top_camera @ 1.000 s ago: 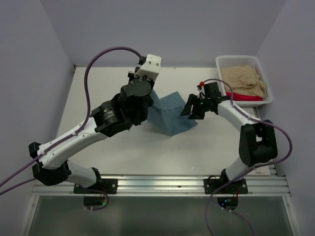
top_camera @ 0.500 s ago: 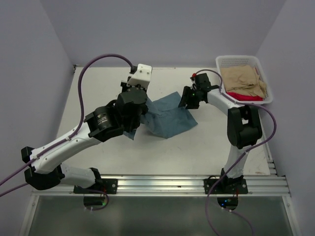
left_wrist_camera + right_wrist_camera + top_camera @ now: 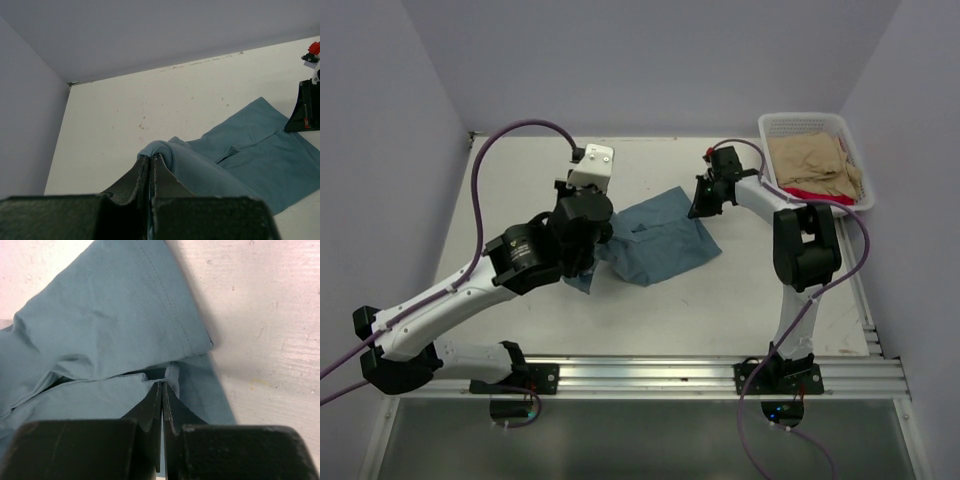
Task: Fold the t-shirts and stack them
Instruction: Flatten the tshirt out
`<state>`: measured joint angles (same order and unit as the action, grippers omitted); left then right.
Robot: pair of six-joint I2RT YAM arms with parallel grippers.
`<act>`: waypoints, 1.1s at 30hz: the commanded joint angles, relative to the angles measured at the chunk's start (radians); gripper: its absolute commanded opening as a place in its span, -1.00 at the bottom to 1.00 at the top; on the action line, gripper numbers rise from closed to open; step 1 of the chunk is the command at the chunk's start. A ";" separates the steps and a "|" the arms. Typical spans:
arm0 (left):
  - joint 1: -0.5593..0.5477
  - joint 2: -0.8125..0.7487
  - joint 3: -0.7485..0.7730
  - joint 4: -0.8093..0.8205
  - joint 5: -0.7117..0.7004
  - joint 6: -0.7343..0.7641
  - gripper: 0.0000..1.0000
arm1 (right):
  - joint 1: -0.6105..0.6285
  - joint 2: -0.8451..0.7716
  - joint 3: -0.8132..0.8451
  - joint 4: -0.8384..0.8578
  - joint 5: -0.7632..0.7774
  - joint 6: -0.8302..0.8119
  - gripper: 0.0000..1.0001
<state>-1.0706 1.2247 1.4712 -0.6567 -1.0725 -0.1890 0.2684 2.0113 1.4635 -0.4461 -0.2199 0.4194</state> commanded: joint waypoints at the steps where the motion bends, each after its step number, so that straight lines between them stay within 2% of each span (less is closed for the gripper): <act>1: 0.011 -0.048 -0.012 0.035 -0.023 -0.038 -1.00 | 0.006 -0.037 -0.028 0.010 0.001 0.001 -1.00; 8: 0.026 -0.079 -0.119 0.032 -0.041 -0.095 -1.00 | 0.011 -0.163 -0.170 0.018 -0.015 0.018 -1.00; 14: 0.090 -0.120 -0.271 0.035 0.031 -0.201 -1.00 | 0.031 -0.406 -0.346 -0.017 -0.001 0.027 -1.00; 20: 0.158 -0.145 -0.362 0.135 0.077 -0.170 -1.00 | 0.037 -0.610 -0.433 -0.133 0.030 0.009 -1.00; 25: 0.259 -0.136 -0.442 0.272 0.176 -0.127 -1.00 | 0.043 -0.744 -0.466 -0.210 0.028 0.021 -1.00; 27: 0.322 -0.113 -0.468 0.293 0.258 -0.144 -1.00 | 0.045 -0.778 -0.463 -0.236 0.039 0.022 -1.00; 31: 0.449 -0.053 -0.502 0.270 0.387 -0.301 -0.85 | 0.045 -0.790 -0.450 -0.256 0.050 0.022 -1.00; 33: 0.533 -0.015 -0.552 0.296 0.422 -0.374 -0.92 | 0.043 -0.786 -0.450 -0.247 0.045 0.025 -1.00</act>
<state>-0.6334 1.1656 0.9699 -0.4366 -0.7525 -0.4145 0.3077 1.2324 1.0023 -0.6643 -0.1913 0.4339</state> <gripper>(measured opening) 0.056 0.010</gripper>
